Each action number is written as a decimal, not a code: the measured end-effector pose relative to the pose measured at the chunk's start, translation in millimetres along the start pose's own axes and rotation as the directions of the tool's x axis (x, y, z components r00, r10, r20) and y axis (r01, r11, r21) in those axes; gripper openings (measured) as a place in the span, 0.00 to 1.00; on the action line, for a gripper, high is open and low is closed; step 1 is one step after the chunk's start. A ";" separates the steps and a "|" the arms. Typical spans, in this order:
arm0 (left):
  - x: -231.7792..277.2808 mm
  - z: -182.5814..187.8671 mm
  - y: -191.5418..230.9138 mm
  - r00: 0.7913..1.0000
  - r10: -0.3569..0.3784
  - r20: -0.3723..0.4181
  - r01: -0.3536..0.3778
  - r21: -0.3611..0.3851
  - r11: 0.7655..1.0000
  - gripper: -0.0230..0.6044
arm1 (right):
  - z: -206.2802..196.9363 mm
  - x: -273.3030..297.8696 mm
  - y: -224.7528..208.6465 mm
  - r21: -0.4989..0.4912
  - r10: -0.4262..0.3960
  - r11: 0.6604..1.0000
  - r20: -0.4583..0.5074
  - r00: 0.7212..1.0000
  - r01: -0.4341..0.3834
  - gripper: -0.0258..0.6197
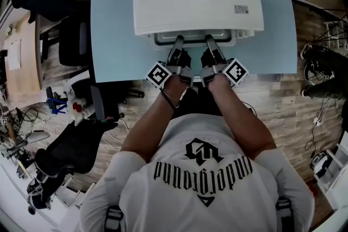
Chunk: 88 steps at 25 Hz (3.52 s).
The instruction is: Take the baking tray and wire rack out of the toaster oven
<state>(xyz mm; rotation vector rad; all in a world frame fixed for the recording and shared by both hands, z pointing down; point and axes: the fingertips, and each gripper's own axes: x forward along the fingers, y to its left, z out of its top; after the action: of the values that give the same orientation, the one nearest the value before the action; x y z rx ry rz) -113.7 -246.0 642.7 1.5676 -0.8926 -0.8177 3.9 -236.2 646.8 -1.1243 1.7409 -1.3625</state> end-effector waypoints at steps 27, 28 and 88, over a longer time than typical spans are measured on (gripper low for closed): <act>-89.1 -40.4 1.2 0.997 0.027 -0.072 -0.030 -0.041 0.999 0.19 | -49.8 -88.7 0.5 0.055 -0.049 0.997 0.005 0.999 0.049 0.19; -93.1 -42.1 0.7 0.997 0.034 -0.071 -0.038 -0.054 0.998 0.19 | -52.2 -92.4 1.4 0.059 -0.054 0.997 0.005 0.999 0.053 0.19; -159.3 -421.8 -131.7 0.898 -0.108 -0.427 0.108 -0.022 0.994 0.19 | 107.8 -490.2 23.3 0.025 -0.090 0.996 0.323 0.942 0.086 0.20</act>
<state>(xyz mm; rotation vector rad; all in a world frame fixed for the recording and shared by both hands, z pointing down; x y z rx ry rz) 193.1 105.3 587.3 1.7216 -0.4886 -0.5134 299.5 166.1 590.3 -1.3499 1.4596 -1.1590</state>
